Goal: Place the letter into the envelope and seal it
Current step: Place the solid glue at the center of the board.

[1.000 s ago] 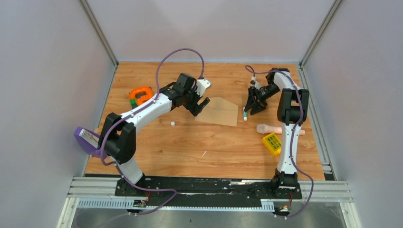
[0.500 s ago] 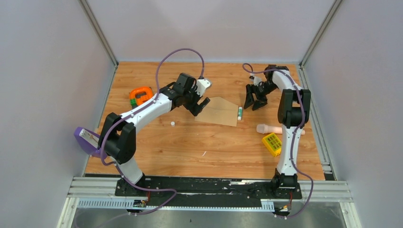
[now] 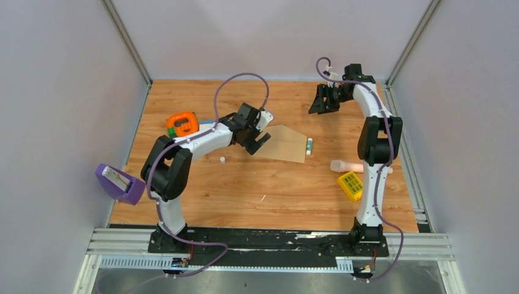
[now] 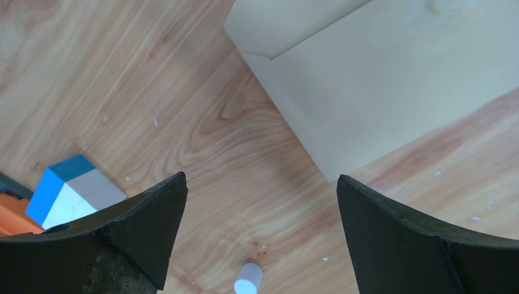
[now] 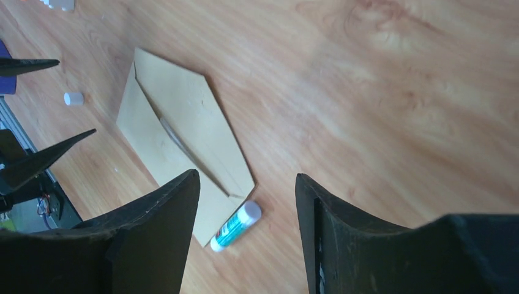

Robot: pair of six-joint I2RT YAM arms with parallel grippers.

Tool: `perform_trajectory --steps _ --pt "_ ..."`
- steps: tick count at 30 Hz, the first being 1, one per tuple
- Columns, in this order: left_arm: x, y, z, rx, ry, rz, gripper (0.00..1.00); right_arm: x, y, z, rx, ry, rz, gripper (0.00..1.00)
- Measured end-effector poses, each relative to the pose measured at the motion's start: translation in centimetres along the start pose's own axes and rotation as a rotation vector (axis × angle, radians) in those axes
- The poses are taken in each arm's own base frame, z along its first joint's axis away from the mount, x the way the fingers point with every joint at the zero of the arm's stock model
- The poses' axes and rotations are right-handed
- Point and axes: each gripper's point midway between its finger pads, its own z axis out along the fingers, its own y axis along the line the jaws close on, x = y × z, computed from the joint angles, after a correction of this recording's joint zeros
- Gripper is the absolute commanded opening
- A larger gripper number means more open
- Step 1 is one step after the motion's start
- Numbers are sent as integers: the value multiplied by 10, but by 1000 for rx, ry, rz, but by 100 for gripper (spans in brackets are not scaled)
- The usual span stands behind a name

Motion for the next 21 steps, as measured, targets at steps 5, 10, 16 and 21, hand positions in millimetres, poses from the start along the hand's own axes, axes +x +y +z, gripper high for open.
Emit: perform_trajectory --steps 5,10,16,21 --pt "16 7 18 -104 76 39 100 -4 -9 36 -45 7 19 59" --pt "26 7 30 -138 127 75 100 12 -3 75 -85 72 44 59" --pt "18 15 29 -180 124 99 100 13 16 94 -122 90 36 59" --pt "14 25 38 -228 145 120 100 16 23 98 -142 103 40 59"
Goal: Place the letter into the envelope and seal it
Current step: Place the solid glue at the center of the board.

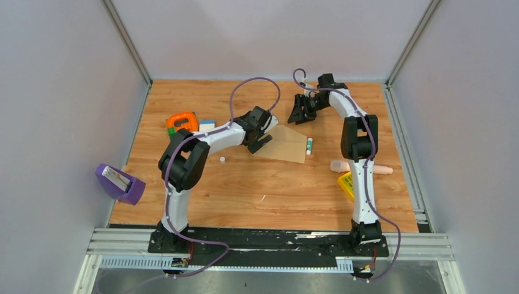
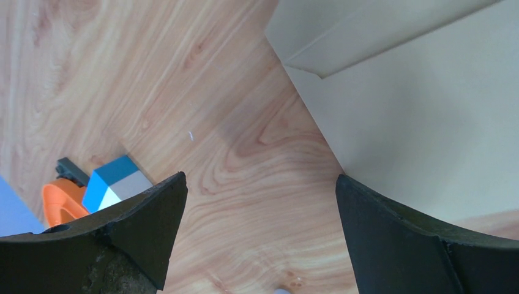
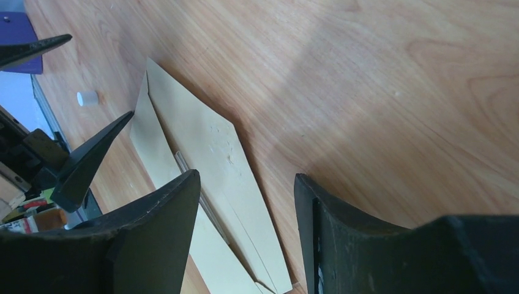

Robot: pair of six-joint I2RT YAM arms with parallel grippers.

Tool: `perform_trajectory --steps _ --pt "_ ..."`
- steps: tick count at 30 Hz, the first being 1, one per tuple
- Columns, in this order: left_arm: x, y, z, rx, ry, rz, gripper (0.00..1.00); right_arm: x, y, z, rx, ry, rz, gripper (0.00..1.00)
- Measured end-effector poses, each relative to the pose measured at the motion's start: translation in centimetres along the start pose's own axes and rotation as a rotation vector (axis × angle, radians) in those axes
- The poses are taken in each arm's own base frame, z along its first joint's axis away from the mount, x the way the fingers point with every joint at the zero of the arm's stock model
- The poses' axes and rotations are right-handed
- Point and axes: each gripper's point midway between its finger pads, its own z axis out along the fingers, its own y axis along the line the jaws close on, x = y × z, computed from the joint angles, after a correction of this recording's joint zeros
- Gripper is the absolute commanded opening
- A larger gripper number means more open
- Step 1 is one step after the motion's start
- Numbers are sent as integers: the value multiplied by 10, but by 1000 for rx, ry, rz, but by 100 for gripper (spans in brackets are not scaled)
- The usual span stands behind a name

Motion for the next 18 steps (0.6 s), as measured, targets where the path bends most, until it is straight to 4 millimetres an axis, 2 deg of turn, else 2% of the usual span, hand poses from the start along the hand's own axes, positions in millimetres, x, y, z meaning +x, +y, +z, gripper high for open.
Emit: perform_trajectory --steps 11,18 --pt "-4 19 10 -111 36 30 100 14 10 4 -79 27 20 57" --pt "-8 28 14 -162 52 46 100 32 29 10 -151 86 36 54"
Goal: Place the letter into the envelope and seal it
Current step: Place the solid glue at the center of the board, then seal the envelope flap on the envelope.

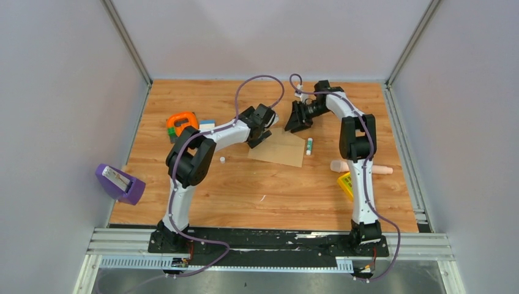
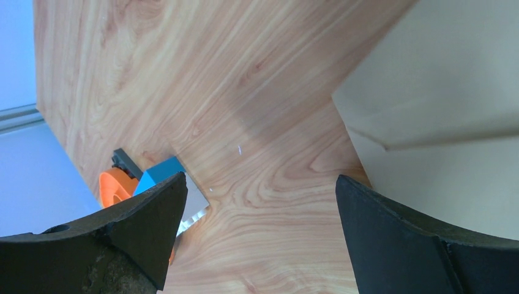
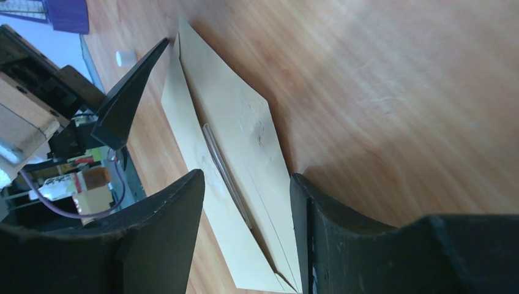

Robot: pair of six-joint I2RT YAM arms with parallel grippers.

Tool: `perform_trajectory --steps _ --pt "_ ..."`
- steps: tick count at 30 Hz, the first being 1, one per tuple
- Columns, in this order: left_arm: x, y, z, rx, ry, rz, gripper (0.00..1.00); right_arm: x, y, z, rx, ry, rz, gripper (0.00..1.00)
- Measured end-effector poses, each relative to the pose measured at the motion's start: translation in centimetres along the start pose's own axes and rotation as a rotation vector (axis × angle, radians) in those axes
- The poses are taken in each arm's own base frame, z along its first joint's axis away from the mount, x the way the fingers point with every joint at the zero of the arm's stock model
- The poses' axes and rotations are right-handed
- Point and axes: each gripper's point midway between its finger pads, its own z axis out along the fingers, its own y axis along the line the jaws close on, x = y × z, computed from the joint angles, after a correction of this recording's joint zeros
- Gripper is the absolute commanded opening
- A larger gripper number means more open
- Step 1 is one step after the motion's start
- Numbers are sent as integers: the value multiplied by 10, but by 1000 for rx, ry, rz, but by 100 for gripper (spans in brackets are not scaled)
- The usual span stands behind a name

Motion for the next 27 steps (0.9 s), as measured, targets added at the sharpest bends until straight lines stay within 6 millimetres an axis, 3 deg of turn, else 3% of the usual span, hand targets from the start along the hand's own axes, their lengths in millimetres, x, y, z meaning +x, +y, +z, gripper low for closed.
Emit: perform_trajectory --steps 11,15,19,22,27 --pt "-3 9 6 -42 18 -1 100 23 16 4 -78 66 72 53" --pt "4 10 3 41 9 -38 100 24 15 2 -79 67 82 54" --pt "22 8 -23 202 -27 -76 100 23 11 -3 -73 57 95 54" --pt "21 2 -53 325 -104 -95 100 21 7 -7 -66 49 103 54" --pt "30 -41 -81 455 -218 -1 100 21 3 -9 -63 43 118 54"
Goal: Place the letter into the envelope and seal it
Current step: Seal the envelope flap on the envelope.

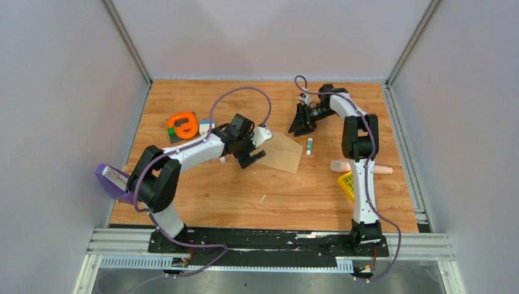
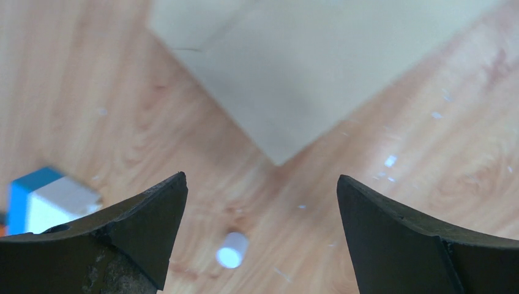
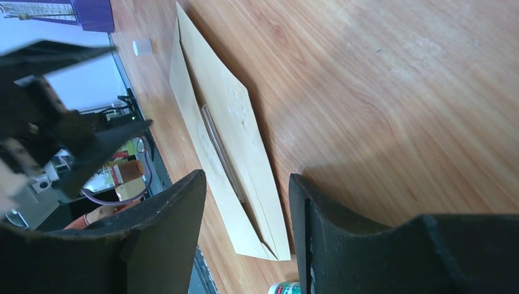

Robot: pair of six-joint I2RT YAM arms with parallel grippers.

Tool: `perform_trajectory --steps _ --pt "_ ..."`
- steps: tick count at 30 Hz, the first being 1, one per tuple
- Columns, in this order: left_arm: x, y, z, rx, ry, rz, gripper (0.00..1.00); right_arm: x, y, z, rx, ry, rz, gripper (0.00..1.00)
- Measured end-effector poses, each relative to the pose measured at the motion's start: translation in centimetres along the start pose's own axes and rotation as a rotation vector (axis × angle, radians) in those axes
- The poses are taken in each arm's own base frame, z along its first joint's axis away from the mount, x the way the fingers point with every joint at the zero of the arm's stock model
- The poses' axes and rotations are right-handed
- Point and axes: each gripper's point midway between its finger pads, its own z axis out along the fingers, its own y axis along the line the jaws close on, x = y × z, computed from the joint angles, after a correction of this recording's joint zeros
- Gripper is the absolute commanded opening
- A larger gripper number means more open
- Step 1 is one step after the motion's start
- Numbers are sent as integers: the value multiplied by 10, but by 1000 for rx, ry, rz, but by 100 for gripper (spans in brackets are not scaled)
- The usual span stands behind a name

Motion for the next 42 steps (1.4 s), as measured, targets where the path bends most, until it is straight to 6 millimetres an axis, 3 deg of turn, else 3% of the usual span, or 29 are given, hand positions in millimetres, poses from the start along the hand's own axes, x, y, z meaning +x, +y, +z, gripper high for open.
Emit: perform_trajectory --steps 3,7,12,19,31,36,42 --pt "23 -27 9 68 1 94 100 0 -1 0 -1 0 9 54" --pt "37 -30 19 69 -10 176 100 0 1 0 -6 0 15 54" --pt "22 -5 24 -76 -62 254 100 0 2 0 -13 -1 18 54" --pt "4 14 34 -232 -83 314 100 0 4 0 -27 -3 22 54" --pt "-15 60 51 -485 -23 313 100 6 6 3 -57 7 55 54" --pt "-29 74 61 -526 -4 276 100 15 7 6 -87 22 90 53" --pt "-26 78 62 -489 42 199 100 27 11 7 -116 38 128 53"
